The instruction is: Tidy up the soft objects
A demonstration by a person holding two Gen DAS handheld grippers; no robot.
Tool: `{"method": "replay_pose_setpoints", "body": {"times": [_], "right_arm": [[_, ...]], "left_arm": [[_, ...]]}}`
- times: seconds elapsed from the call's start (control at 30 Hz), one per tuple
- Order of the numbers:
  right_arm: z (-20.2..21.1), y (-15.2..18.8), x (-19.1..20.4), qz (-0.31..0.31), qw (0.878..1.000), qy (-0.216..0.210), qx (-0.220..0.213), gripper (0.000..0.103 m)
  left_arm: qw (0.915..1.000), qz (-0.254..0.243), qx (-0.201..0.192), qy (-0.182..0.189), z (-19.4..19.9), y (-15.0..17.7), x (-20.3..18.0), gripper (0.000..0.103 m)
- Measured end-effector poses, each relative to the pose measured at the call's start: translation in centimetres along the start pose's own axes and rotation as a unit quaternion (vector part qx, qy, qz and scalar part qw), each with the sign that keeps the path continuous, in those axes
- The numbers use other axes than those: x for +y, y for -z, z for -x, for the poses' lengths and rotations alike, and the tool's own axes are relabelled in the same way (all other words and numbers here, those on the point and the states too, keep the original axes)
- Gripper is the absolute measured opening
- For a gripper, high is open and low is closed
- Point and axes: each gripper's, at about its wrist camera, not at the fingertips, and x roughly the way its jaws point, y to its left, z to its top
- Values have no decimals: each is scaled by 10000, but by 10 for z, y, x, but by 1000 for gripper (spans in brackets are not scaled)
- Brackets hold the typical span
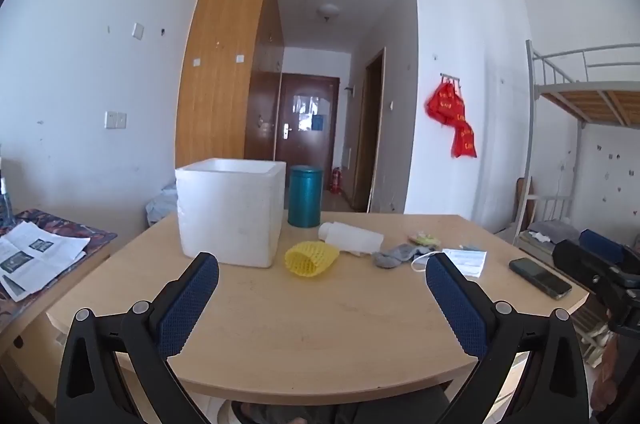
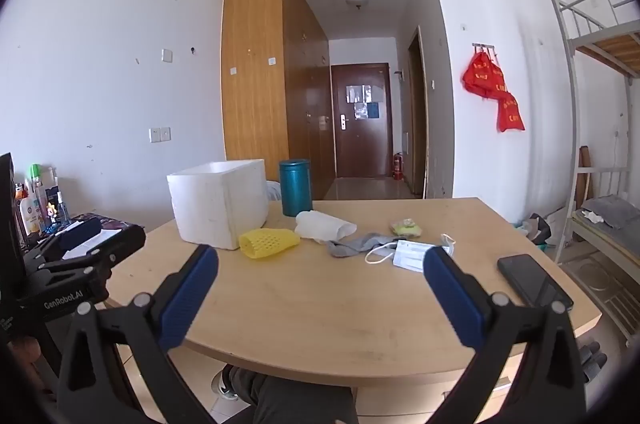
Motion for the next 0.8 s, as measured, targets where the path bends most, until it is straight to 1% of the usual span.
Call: {"method": "replay_pose_setpoints", "body": {"times": [0.17, 0.27, 0.4, 0.47, 0.57, 0.67, 0.8], "right_arm": [[-1, -3, 1, 19, 10000, 24, 3, 103], [-2, -3, 1, -4, 10000, -31, -2, 103], [-6, -2, -1, -41, 10000, 18, 50, 103], [-8, -3, -2, -45, 10000, 49, 61, 103], [-11, -4, -2, -29, 10000, 37, 80, 103], [-13, -4, -1, 1, 9999, 30, 120, 103], [-17, -3, -2, 17, 9999, 26, 140, 103]], "left_arm": [[10000, 79, 60, -8, -1, -2, 2, 103], [9999, 112, 96, -54, -3, -3, 2, 103], [9995, 291, 115, -26, -5, -4, 7, 103], [9996, 273, 114, -8, -6, -5, 7, 103], [9997, 182, 107, -82, -8, -5, 5, 103], [9996, 190, 194, -99, -13, -5, 4, 103], [9994, 244, 209, -121, -18, -6, 5, 103]]}}
